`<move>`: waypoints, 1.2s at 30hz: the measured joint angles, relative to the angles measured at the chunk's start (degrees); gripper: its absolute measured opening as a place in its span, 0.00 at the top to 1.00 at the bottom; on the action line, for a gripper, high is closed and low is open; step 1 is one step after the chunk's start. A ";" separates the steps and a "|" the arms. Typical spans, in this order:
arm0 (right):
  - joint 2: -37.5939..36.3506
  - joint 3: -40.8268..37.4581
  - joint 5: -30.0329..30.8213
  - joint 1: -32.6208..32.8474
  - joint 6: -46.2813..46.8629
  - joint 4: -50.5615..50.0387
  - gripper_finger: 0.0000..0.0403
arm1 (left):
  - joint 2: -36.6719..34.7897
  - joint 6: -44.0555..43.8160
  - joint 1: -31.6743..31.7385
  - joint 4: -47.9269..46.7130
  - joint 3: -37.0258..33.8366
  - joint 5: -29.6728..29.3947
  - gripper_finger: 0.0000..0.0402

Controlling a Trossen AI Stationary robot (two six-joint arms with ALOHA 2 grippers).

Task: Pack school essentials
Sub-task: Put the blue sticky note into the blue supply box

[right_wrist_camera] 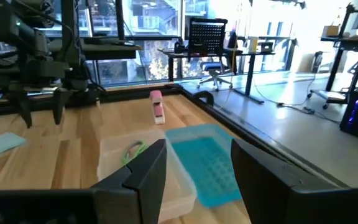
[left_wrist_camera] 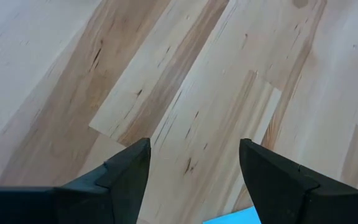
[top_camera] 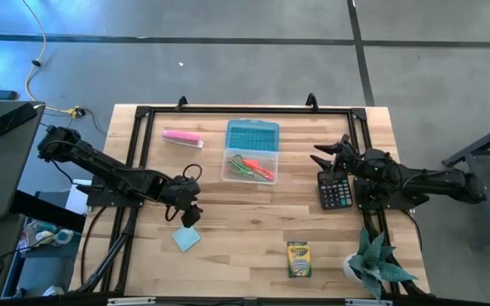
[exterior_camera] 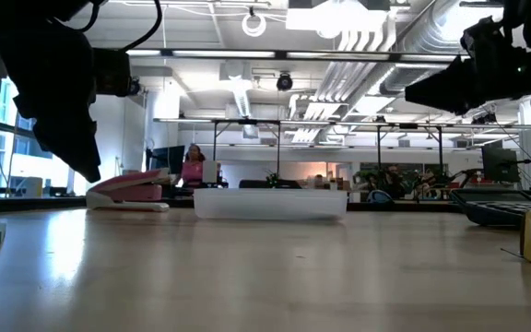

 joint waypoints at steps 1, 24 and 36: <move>-0.32 -0.30 -0.22 0.00 0.04 -0.16 0.57 | 0.00 -0.01 0.00 0.00 0.00 0.00 0.42; -5.70 -0.83 -8.47 -2.69 1.58 -12.91 0.57 | 0.00 -2.82 0.02 -0.02 0.00 0.02 0.42; -5.85 -0.83 -11.14 0.59 5.76 -13.37 0.57 | 0.00 -2.79 0.00 -0.04 0.00 0.07 0.42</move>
